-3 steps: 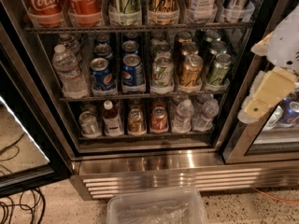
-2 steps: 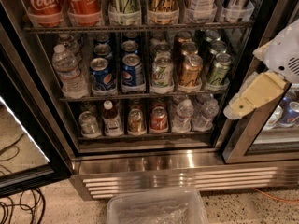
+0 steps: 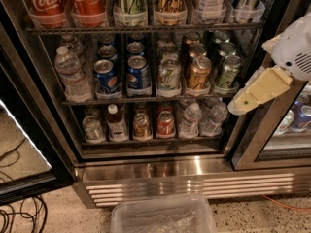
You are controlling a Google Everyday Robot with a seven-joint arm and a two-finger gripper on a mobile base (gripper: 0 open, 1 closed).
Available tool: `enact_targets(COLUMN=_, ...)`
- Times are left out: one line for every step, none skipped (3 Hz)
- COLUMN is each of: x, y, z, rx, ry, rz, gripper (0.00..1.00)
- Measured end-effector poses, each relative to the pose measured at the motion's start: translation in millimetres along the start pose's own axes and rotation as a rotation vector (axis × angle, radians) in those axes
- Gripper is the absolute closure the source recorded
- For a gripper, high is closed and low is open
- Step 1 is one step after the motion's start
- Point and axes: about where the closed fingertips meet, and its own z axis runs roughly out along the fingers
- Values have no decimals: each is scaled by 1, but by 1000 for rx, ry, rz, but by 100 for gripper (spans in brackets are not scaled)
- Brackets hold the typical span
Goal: Pick redbull can from top shelf of fridge
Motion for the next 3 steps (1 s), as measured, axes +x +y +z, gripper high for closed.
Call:
enact_targets(x=-2, y=-2, z=0, rx=11, ry=-22, rz=13, gripper=0)
enact_targets(x=5, y=-12, z=-2, rx=62, ry=-90, rz=118, gripper=0)
enact_targets(x=5, y=-29, z=1, rx=122, ry=-166, rz=200, gripper=0)
